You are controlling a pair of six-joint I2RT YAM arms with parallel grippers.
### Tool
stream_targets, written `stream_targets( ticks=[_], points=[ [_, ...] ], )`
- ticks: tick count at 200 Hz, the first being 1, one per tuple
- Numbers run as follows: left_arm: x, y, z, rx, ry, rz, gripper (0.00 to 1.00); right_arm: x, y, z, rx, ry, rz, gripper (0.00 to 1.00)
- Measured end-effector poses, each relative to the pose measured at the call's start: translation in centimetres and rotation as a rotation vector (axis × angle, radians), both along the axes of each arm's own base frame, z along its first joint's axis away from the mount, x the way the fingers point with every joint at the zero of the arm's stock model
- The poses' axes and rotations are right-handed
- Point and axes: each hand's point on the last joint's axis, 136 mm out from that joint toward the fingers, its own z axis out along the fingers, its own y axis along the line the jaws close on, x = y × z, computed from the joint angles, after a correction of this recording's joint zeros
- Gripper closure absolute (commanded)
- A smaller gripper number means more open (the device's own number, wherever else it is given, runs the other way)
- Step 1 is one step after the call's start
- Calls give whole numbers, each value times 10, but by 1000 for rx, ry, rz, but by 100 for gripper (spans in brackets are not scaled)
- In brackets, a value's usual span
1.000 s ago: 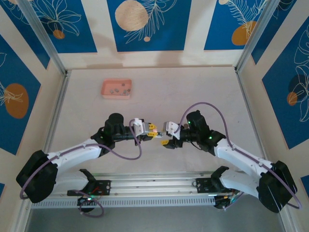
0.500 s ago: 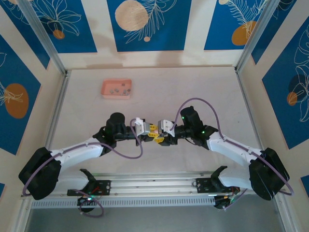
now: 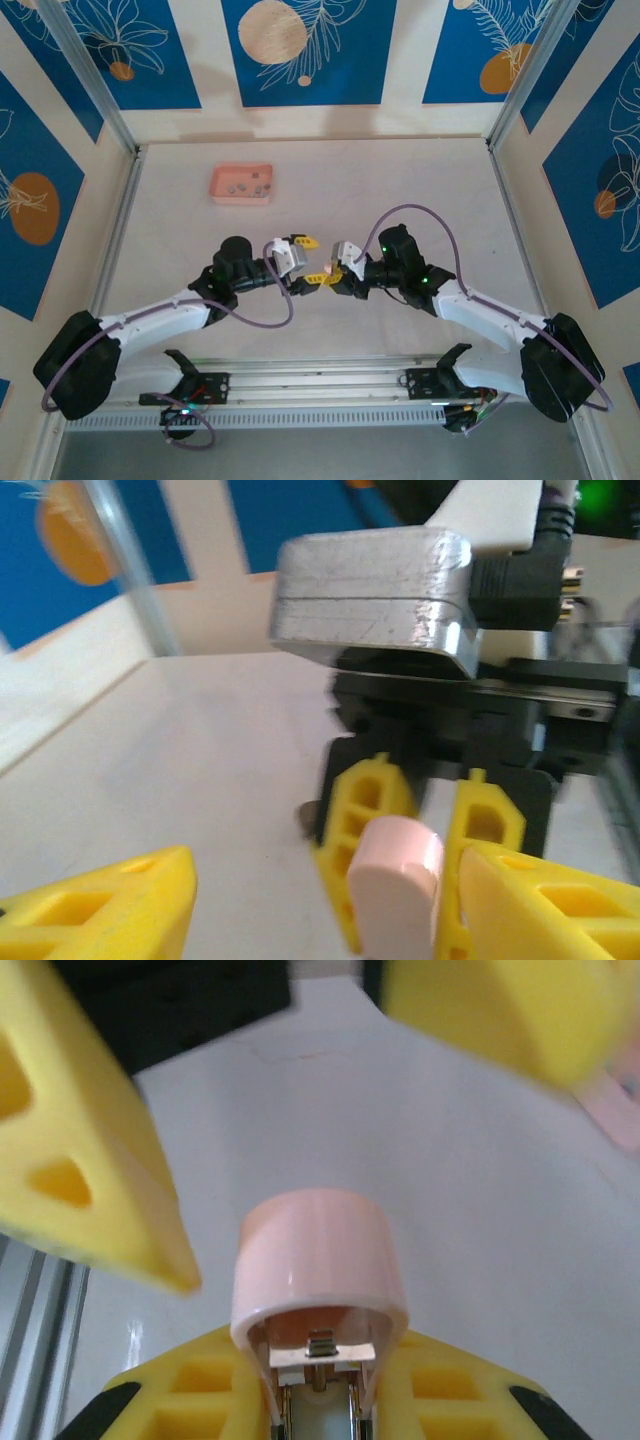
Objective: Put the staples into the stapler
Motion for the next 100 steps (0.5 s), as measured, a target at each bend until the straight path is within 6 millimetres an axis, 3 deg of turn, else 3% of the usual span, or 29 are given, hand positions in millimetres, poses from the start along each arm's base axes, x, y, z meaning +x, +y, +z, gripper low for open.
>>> stream_targets(
  ticks=[50, 100],
  points=[
    [61, 60, -18, 11, 34, 523, 22, 32, -4, -30, -46, 364, -457, 87],
    [77, 94, -31, 27, 74, 737, 22, 64, 0, -73, -144, 588, -853, 87]
  ],
)
